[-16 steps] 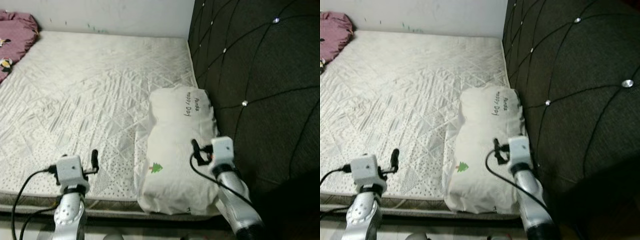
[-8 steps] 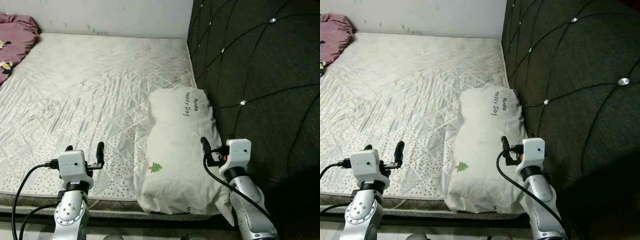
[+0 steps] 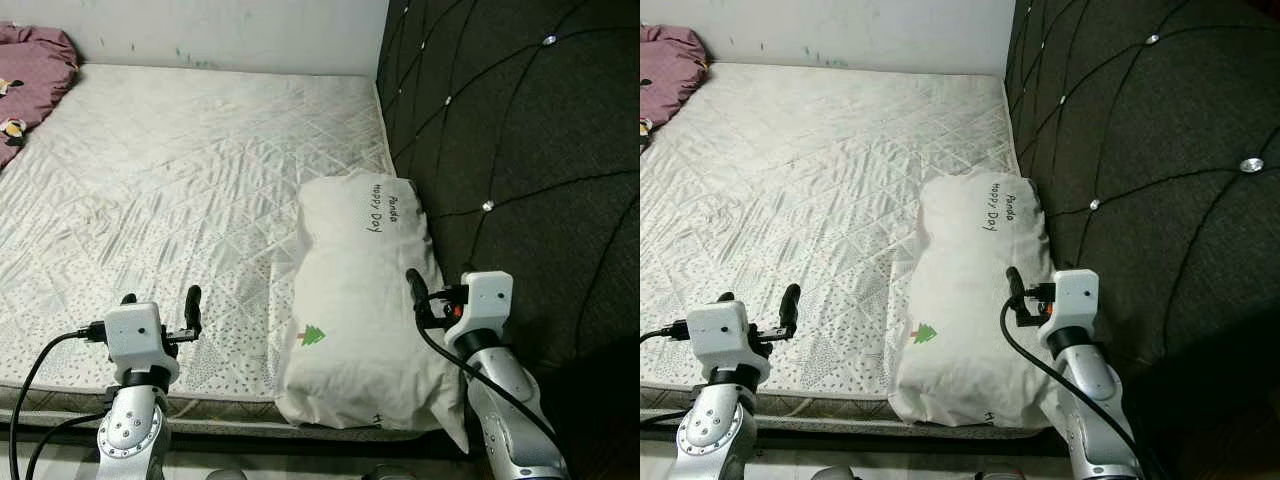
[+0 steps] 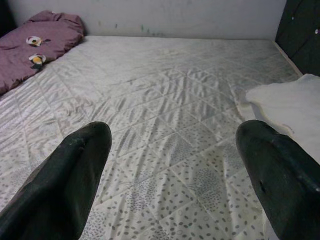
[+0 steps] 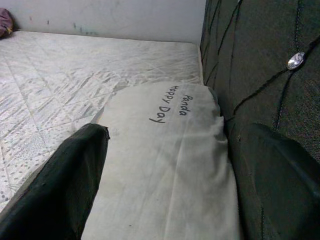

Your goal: Clean up the room

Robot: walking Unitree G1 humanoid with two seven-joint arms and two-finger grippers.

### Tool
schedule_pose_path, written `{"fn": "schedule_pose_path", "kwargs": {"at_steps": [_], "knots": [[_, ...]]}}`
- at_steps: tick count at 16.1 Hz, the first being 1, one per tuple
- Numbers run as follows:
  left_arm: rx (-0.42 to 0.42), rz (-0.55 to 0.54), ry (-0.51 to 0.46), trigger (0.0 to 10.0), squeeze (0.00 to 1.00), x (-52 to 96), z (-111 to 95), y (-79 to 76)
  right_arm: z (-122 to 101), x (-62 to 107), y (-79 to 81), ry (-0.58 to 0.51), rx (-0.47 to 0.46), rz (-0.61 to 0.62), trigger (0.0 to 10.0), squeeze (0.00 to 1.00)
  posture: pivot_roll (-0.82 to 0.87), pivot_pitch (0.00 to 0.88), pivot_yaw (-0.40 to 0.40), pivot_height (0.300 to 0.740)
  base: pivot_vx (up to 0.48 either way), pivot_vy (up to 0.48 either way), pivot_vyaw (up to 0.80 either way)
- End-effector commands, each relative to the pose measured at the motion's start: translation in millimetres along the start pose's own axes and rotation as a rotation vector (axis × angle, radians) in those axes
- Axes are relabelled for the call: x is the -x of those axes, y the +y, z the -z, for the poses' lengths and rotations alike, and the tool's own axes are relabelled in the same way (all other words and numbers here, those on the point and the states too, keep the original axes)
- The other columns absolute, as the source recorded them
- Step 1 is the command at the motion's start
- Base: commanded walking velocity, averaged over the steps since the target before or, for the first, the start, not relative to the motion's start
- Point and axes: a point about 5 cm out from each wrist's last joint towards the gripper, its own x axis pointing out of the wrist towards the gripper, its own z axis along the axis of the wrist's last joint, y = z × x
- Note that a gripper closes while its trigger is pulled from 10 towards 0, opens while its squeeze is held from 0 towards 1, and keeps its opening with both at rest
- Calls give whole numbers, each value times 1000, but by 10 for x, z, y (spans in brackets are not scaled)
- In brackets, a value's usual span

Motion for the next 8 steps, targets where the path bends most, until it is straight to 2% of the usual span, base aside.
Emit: {"fn": "schedule_pose_path", "kwargs": {"at_steps": [1, 6, 8], "knots": [[-6, 2, -6, 10000, 0, -23, -41, 19, -56, -37, 3, -15, -10, 3, 10000, 0, -6, 0, -8, 740, 0, 0, 0], [-16, 7, -9, 10000, 0, -79, -68, 23, -46, -67, 12, 0, -41, 3, 10000, 0, -10, 0, -7, 740, 0, 0, 0], [10, -4, 15, 10000, 0, -94, -18, 42, -32, -84, 25, 7, -43, -14, 10000, 0, -9, 0, -11, 740, 0, 0, 0]]}}
